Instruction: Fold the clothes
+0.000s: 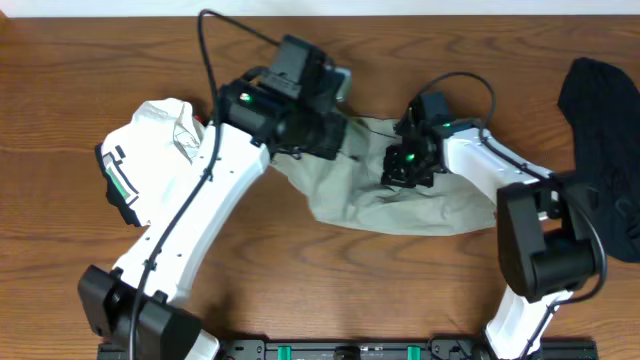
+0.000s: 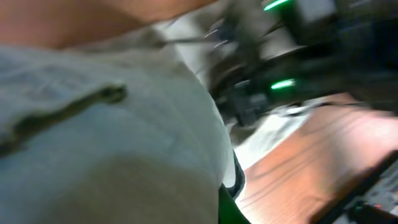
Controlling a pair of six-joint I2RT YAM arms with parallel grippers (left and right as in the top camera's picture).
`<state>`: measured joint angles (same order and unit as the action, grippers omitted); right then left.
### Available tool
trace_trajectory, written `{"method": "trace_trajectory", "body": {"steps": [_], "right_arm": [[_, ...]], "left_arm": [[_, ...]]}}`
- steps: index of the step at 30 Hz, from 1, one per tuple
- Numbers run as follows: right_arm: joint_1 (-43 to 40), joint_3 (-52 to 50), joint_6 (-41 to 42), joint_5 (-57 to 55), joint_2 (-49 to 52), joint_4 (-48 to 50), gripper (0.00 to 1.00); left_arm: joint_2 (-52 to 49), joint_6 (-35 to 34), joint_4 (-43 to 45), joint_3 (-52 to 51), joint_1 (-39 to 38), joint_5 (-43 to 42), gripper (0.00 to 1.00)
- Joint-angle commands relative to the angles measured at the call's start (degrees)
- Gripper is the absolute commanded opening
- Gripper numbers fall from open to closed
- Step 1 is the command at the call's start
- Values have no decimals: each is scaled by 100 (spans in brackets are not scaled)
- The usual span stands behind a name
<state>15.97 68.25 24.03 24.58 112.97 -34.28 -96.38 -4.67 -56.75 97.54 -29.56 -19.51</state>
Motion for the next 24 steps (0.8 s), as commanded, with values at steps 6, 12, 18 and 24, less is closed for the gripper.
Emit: {"method": "trace_trajectory", "body": {"steps": [6,12,18,24], "right_arm": [[-44,-46,249,-33,190,66,1],[-570,-44,129,-960,138,-415,1],[-1237,-44,-299,-1200,138,-802,1],[-1523,-44,-590,-1300,138,-994,1]], "left_arm": [[57,-203,-315,651,-160,723,6],[-13,-173,-627,605,39,1043,11],[-122,-162,-863,553,251,1311,59],[-286,-297,-1180,448,463,1464,71]]}}
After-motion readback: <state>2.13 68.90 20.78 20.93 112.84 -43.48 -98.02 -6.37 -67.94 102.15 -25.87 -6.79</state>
